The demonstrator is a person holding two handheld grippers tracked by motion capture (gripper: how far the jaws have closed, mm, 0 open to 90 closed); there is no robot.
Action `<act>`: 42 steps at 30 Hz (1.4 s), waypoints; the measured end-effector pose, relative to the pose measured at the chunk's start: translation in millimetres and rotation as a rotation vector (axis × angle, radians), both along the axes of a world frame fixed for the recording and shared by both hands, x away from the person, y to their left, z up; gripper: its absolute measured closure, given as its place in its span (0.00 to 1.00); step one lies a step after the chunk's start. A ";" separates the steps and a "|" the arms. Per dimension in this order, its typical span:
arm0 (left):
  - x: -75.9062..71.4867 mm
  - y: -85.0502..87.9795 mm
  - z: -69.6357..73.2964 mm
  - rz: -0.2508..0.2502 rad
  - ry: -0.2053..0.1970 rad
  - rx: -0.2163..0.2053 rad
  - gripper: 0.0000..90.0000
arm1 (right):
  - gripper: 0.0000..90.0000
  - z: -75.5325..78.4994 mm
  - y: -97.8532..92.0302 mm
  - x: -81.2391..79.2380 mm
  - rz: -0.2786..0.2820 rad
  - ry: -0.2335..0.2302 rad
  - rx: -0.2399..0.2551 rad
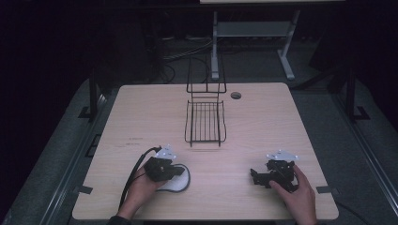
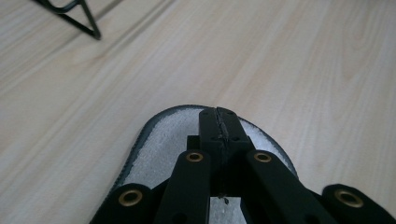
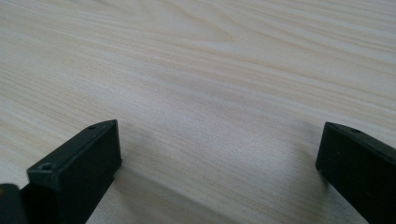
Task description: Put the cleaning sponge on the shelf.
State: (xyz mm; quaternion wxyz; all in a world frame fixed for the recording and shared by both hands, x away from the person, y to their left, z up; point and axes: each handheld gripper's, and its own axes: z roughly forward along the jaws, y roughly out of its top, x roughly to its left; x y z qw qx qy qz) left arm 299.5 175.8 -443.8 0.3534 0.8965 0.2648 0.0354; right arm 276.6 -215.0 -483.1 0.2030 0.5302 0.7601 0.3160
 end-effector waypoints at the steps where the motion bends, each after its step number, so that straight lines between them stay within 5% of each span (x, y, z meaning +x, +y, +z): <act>1: 1.8 0.9 0.1 0.006 -0.003 0.003 1.00 | 0.00 0.0 0.0 0.0 0.000 0.000 0.000; 15: 33.1 9.2 -1.3 0.074 -0.014 0.005 1.00 | 0.00 0.0 -0.1 0.1 0.002 -0.001 -0.001; 21: 31.6 13.5 5.2 0.098 -0.024 -0.050 0.98 | 0.00 0.0 0.1 0.1 0.000 -0.001 0.000; 25: 26.7 27.6 19.0 0.118 -0.037 -0.121 0.86 | 0.00 0.0 0.1 0.0 0.000 -0.001 0.001; 28: 24.1 42.3 25.5 0.123 -0.046 -0.141 0.67 | 0.00 0.0 0.1 0.0 0.000 -0.001 0.000; 39: 28.6 82.5 13.5 0.129 -0.028 -0.127 0.19 | 0.00 0.1 0.4 0.4 0.006 0.000 0.000; 42: 30.2 83.9 9.4 0.121 -0.029 -0.122 0.16 | 0.00 0.1 0.5 0.4 0.010 0.000 -0.001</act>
